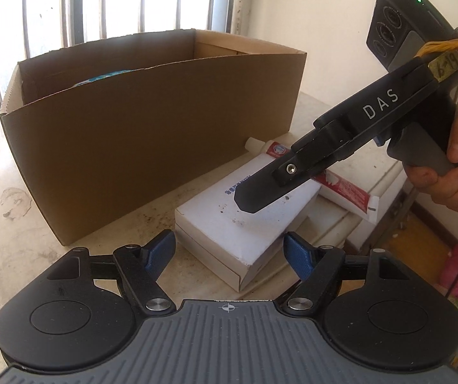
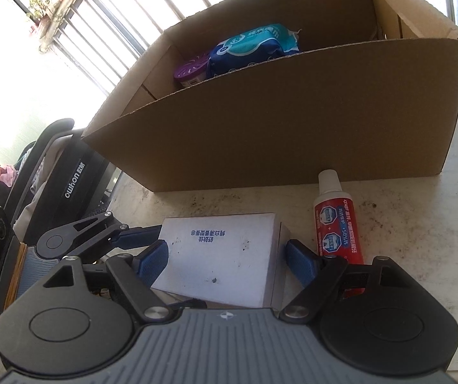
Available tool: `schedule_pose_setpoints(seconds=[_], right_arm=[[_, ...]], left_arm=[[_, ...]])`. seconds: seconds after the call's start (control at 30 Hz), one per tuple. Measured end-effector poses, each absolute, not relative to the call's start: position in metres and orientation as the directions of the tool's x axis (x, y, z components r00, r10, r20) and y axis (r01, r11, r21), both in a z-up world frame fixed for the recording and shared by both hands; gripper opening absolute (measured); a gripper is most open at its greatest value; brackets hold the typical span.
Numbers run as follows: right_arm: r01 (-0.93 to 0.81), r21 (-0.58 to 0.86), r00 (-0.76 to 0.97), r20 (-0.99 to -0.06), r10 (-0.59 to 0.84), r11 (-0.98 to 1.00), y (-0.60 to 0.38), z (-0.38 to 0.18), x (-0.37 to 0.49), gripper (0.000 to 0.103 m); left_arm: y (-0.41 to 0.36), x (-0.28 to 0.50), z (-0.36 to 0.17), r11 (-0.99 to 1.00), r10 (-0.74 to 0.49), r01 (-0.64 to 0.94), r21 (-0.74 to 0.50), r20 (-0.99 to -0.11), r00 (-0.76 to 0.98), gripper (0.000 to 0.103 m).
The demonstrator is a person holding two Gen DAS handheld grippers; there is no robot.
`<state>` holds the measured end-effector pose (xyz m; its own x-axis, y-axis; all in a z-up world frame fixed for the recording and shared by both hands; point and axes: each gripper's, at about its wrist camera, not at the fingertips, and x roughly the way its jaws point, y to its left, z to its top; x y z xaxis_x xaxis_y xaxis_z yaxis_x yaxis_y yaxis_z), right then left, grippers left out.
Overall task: Organize objects
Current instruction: 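Lower the right gripper around the white carton and close it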
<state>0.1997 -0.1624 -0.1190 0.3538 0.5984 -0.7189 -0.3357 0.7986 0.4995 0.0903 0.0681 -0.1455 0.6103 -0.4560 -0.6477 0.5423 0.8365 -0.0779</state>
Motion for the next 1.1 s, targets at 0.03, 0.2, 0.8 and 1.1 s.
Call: schedule_pose_setpoints(seconds=[0.03,0.2,0.8,1.1], right_arm=[[-0.337,0.502,0.351,-0.718,0.601,0.797,-0.162,-0.119,0.2,0.084],[-0.343,0.528,0.333,-0.705,0.626,0.777,-0.157,-0.12,0.2,0.084],[-0.357,0.503,0.352,-0.708,0.612,0.787,-0.149,-0.123,0.201,0.068],[-0.382,0.453,0.38,-0.717,0.584,0.805,-0.141,-0.117,0.192,0.069]], left_arm=[[0.068,0.091,-0.145,0.837,-0.45,0.543,-0.07,-0.652,0.61,0.074],[0.072,0.091,-0.144,0.831,-0.429,0.556,-0.033,-0.674,0.602,0.075],[0.091,0.087,-0.145,0.836,-0.445,0.547,-0.047,-0.642,0.624,0.071],[0.088,0.079,-0.144,0.846,-0.435,0.532,-0.04,-0.628,0.645,0.069]])
